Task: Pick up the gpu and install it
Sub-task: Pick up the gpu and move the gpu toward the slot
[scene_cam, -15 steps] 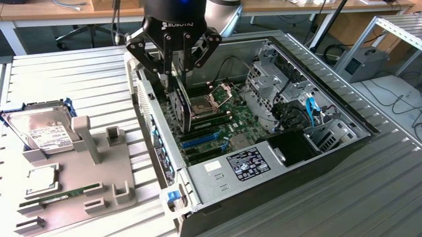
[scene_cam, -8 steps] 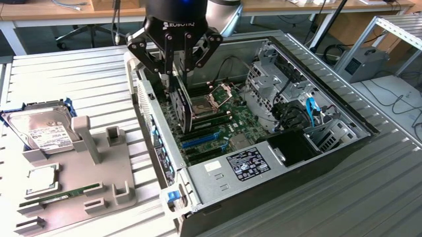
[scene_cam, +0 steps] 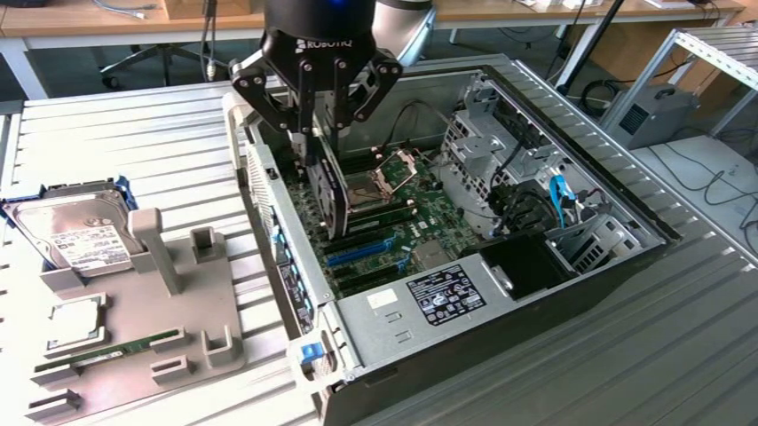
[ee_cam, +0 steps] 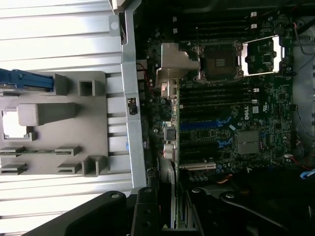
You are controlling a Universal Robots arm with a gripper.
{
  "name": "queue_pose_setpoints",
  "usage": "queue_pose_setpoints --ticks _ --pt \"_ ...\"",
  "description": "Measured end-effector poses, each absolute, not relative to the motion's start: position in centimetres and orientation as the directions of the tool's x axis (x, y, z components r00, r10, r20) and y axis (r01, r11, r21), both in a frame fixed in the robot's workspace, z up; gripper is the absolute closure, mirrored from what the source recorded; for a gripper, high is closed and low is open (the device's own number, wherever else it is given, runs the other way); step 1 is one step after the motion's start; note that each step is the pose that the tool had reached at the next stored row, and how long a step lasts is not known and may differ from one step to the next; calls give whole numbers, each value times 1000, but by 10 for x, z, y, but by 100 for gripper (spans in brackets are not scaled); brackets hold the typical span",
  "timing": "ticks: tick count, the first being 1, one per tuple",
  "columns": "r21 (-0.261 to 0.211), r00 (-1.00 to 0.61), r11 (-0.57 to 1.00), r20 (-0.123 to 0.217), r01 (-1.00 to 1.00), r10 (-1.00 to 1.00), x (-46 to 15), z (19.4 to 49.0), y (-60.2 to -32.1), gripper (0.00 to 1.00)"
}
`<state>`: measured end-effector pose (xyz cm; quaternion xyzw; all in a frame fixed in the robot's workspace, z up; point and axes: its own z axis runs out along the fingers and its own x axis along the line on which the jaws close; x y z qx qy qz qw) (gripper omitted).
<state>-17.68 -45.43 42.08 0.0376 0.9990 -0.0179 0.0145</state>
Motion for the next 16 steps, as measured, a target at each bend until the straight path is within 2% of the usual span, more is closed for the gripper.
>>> queue_pose_setpoints --ticks 16 --pt "-40 -997 996 -31 76 75 -172 421 -454 74"
